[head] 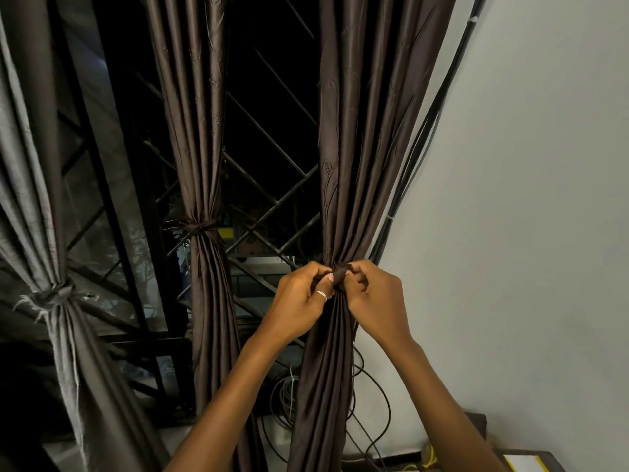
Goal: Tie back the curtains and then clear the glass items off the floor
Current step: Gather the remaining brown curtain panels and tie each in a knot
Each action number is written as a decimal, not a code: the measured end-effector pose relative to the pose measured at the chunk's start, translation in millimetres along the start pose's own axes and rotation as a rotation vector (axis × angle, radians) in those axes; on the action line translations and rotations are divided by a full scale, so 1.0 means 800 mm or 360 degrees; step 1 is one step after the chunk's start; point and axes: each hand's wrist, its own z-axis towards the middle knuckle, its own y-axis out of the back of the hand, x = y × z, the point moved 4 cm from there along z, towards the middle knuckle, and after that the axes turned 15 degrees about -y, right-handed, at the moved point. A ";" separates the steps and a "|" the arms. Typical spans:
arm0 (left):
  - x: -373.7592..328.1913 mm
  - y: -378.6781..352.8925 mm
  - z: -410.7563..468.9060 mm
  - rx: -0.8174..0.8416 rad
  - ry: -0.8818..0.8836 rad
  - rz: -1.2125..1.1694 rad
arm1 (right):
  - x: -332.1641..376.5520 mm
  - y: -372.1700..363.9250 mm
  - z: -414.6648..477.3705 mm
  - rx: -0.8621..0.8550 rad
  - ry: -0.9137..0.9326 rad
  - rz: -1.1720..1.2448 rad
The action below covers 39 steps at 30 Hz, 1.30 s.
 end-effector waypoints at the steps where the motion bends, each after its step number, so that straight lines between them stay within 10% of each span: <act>1: 0.001 -0.001 0.001 0.0005 -0.0008 0.0053 | 0.002 -0.001 -0.002 -0.0016 -0.0016 0.0012; 24: -0.006 -0.001 -0.007 -0.0110 0.0071 -0.0347 | -0.003 -0.002 -0.007 -0.0232 0.0022 0.0399; 39: -0.005 0.005 0.005 -0.0111 -0.0241 0.0123 | 0.003 -0.021 -0.006 0.0206 0.0198 -0.0465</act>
